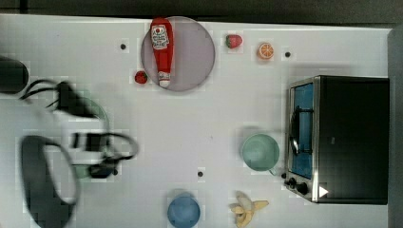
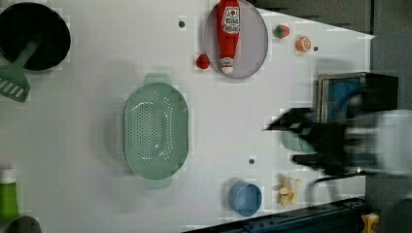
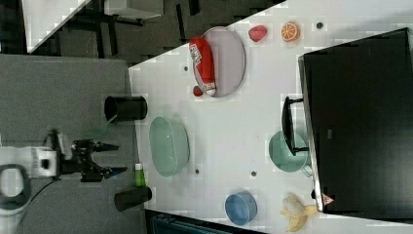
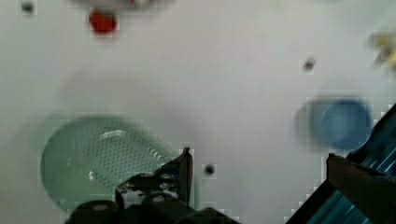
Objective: Drag strainer left to right.
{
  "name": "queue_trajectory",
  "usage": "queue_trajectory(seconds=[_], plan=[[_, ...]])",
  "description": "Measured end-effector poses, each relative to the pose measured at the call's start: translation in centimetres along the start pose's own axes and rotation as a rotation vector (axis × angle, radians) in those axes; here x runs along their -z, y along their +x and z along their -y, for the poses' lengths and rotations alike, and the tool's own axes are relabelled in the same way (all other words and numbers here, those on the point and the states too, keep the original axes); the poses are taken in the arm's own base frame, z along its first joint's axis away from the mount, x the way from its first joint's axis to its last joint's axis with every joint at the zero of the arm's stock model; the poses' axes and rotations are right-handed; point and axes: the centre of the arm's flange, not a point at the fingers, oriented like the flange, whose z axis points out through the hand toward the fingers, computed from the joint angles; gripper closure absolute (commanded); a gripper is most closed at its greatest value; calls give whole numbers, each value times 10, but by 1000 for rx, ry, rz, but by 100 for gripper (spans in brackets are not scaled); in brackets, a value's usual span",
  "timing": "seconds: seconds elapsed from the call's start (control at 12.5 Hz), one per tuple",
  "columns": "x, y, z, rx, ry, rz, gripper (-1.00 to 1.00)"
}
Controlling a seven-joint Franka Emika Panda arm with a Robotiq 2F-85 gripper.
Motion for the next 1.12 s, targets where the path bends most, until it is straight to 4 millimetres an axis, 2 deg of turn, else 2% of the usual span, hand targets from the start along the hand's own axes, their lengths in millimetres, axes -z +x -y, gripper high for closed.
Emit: queue_trajectory(seconds=[0.16, 0.24, 0.4, 0.48, 0.72, 0.88, 0.96, 1.12], plan=[[-49, -54, 22, -75, -34, 33, -100], [-65, -75, 31, -127, -26, 43, -100], [-87, -102, 49, -217, 29, 53, -100], [-97, -108, 57, -259, 54, 78, -100], [-140, -104, 76, -388, 79, 143, -100], [-175, -93, 95, -465, 120, 204, -100], [-197, -85, 102, -476, 126, 209, -100], [-251, -63, 100, -511, 141, 183, -100]])
